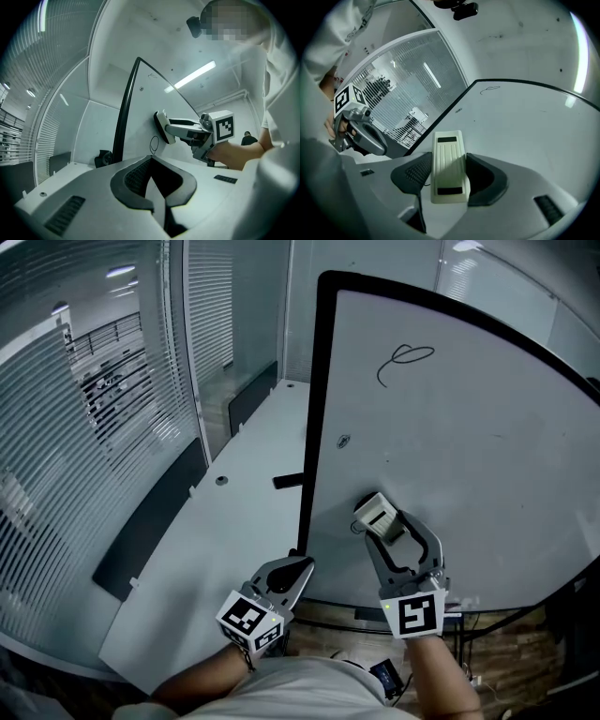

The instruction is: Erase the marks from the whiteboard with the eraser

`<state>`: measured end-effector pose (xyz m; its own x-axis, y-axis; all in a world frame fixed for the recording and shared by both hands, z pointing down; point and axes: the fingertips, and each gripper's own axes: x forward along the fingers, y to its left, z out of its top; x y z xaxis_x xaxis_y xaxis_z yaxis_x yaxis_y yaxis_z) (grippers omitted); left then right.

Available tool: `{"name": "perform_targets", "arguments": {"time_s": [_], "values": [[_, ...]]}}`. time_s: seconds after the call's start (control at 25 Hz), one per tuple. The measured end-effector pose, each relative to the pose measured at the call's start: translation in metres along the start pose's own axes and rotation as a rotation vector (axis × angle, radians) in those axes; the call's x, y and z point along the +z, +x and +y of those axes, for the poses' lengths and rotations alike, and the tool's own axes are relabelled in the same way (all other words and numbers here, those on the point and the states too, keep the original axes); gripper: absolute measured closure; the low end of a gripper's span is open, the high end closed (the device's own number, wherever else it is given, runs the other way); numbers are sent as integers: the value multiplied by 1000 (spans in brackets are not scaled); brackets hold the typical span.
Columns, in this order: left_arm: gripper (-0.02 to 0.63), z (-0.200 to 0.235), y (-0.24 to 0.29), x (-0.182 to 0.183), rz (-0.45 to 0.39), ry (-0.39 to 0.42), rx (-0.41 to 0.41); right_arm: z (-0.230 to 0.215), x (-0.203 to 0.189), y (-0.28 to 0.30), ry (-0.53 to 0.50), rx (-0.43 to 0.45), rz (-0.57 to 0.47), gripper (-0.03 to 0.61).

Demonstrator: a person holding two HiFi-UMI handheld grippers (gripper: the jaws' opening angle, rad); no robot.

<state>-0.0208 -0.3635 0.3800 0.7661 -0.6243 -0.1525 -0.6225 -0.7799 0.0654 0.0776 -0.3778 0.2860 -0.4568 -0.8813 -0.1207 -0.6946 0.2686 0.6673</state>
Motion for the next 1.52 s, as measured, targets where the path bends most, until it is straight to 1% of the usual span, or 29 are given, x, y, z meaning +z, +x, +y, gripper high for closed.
{"name": "perform_targets", "arguments": {"time_s": [0.16, 0.36, 0.6, 0.8, 0.88, 1.04, 1.16, 1.32, 1.52], "values": [[606, 0, -8, 0, 4, -1, 7, 9, -4, 2, -10, 15, 22, 345], [606, -2, -14, -1, 10, -1, 12, 34, -22, 7, -26, 66, 74, 345], [606, -5, -21, -6, 23, -6, 16, 77, -52, 12, 38, 144, 106, 345], [606, -3, -27, -16, 48, -19, 33, 111, -77, 15, 33, 206, 153, 345], [606, -2, -28, -19, 55, -24, 39, 116, -81, 15, 28, 212, 159, 345], [606, -2, -27, -23, 62, -30, 45, 111, -77, 15, 29, 216, 159, 345], [606, -3, -25, -23, 62, -30, 42, 98, -67, 15, 24, 193, 139, 345], [606, -6, -21, -22, 55, -31, 34, 70, -46, 13, 6, 151, 106, 345], [606, -9, -17, -15, 37, -23, 22, 24, -11, 8, -59, 80, 54, 345]]}}
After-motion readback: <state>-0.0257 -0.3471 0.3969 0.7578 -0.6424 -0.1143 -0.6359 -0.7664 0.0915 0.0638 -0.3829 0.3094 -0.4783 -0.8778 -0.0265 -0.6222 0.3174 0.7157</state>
